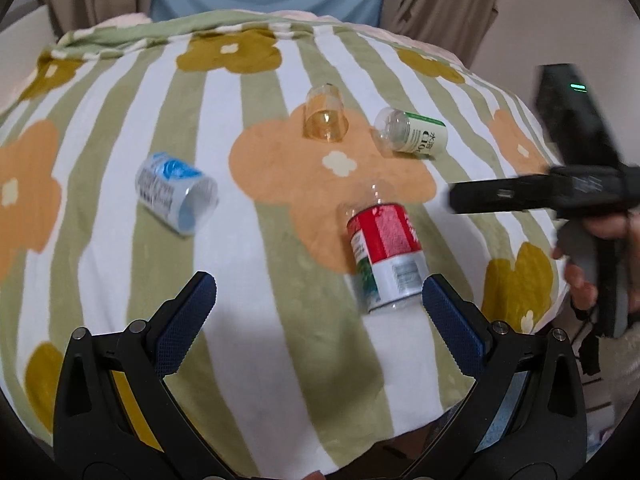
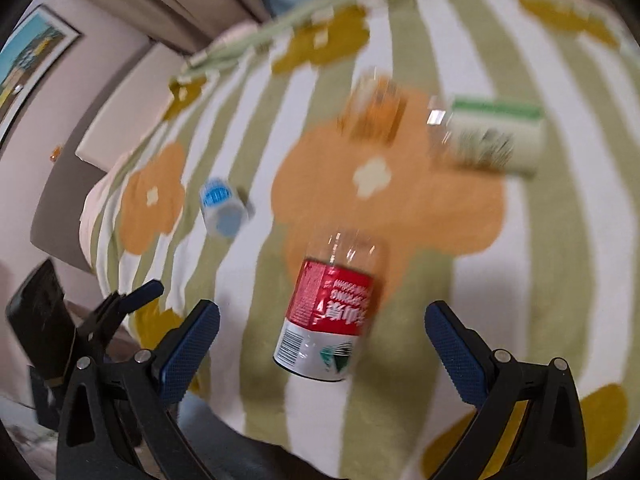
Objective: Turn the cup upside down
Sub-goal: 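Close the right tool on the bottle while the left tool opens and releases it, then turn the bottle onto its end with the right tool and lower it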
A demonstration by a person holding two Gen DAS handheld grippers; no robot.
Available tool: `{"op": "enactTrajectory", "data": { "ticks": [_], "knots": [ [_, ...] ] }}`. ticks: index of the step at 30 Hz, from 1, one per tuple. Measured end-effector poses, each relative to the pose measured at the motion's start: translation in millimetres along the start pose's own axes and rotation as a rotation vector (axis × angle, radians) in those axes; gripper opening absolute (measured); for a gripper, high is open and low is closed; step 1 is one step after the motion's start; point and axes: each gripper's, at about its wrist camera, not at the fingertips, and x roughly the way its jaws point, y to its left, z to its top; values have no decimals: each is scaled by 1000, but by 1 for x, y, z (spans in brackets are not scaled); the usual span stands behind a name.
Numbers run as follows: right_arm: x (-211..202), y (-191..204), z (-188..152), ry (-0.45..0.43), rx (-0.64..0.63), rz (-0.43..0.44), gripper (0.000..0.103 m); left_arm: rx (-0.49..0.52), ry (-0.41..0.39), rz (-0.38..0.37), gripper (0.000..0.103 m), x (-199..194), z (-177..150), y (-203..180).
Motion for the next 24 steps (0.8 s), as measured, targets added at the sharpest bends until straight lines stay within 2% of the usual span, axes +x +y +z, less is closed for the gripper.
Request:
{"op": "enactTrajectory", "data": {
  "ticks": [3, 6, 9, 14, 16, 18, 21, 24],
  "knots": [
    [27, -5, 7, 86, 51, 5, 102, 5, 7, 10, 103, 0, -9, 2],
    [50, -12, 15, 158, 107, 2, 98, 11, 22, 20, 103, 2, -14, 4],
    [62, -18, 22, 200, 140, -5, 87, 9, 28, 20, 103, 3, -19, 6],
    [78, -16, 23, 255, 124, -56, 84, 2, 37, 9, 103, 3, -23, 10],
    [81, -15, 22, 267, 122, -53, 67, 0, 38, 6, 103, 2, -24, 12],
    [82, -15, 22, 264, 127, -50, 58, -6, 35, 5, 103, -1, -26, 13],
    [83, -13, 23, 250, 111, -59, 58, -17, 29, 3, 103, -4, -27, 16],
    [70, -8, 27, 178, 94, -43, 58, -23, 21, 6, 103, -8, -28, 18]
  ]
}}
